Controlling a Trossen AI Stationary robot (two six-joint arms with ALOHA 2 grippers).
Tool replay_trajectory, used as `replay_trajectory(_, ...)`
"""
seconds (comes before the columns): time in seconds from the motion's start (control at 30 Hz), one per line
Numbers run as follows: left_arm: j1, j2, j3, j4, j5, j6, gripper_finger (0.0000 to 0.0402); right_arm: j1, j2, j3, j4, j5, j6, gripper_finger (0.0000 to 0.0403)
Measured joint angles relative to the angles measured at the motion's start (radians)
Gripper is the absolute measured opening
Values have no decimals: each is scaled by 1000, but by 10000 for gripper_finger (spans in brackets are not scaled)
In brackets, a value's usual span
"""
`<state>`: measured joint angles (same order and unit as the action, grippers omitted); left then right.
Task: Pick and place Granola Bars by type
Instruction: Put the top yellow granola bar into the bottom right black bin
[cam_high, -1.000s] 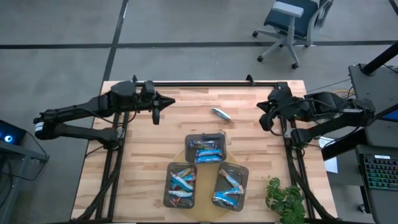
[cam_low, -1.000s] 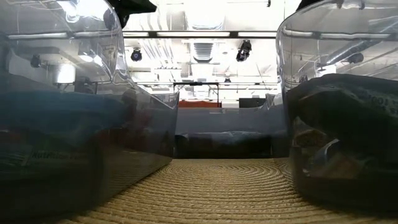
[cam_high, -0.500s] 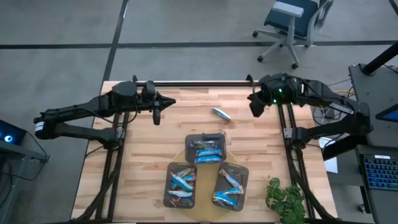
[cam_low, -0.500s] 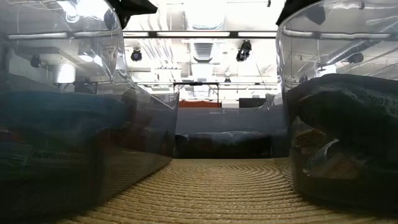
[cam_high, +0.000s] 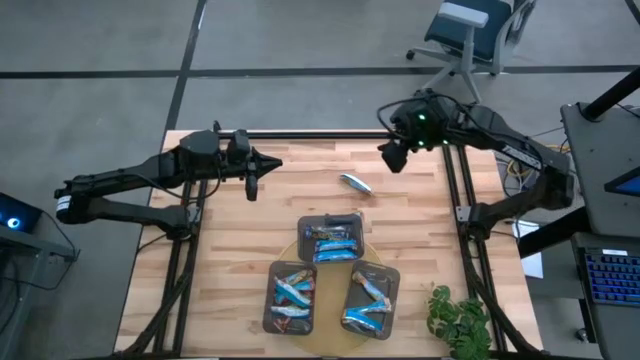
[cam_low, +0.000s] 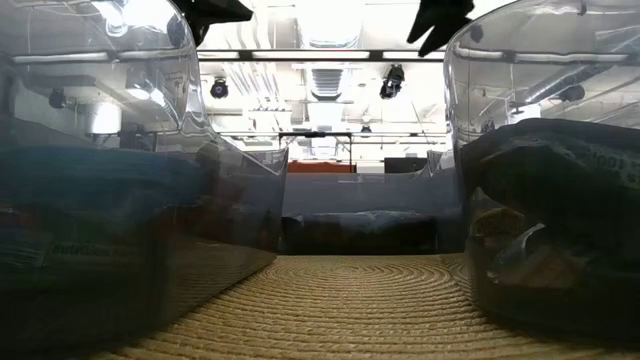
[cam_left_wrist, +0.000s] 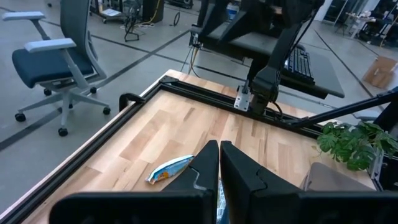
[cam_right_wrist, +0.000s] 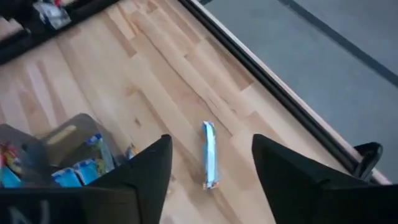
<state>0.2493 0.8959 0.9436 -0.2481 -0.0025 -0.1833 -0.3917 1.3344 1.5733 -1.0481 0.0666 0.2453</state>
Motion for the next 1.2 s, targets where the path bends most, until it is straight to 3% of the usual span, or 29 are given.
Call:
replay_trajectory(0.3,0,0,0,0,0,-6,0,-16,122,33,-17,-79,-101,240)
replay_trajectory(0.63,0,0,0,0,-38,12,0,-15,140,13,30,-93,-141,236)
replay_trajectory(1.2,0,1,0,0,-65,26,0,-28,109,-346,282,-92,-87,237)
